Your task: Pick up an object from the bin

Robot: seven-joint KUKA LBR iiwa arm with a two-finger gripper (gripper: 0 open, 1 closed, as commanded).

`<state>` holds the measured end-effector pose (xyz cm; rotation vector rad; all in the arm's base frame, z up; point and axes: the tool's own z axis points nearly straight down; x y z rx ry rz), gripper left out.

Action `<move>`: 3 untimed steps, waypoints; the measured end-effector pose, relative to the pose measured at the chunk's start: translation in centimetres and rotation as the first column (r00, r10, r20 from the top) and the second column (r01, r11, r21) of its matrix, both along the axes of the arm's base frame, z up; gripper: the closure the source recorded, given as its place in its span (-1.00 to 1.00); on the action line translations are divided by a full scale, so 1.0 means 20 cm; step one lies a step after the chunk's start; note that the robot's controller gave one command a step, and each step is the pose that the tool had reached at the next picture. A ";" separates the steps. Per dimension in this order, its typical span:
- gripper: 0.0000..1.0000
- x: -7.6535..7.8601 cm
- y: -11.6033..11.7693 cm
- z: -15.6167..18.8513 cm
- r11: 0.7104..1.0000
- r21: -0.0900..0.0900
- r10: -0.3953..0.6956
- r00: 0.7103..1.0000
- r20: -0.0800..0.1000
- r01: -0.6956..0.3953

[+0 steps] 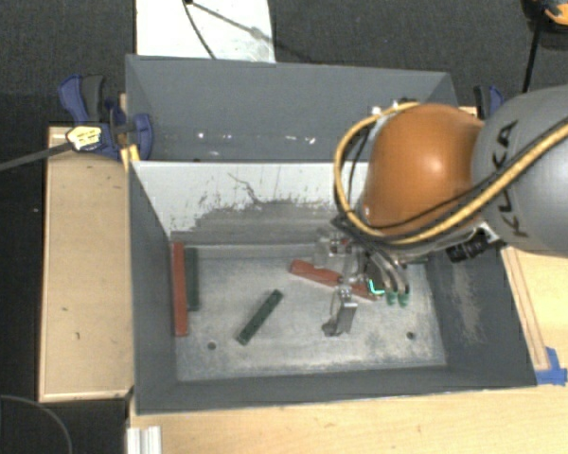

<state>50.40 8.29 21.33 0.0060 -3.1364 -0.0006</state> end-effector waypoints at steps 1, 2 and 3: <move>-1.00 0.01 0.00 0.02 1.000 0.001 -0.002 1.000 0.008 0.002; -1.00 -0.02 0.04 -0.13 0.995 0.000 0.101 0.995 0.012 -0.101; -1.00 0.03 -0.05 -0.41 0.981 0.000 0.194 0.981 0.013 -0.194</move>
Offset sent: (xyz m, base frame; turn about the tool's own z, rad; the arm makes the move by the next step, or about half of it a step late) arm -0.0269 0.0422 -0.1319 -0.4634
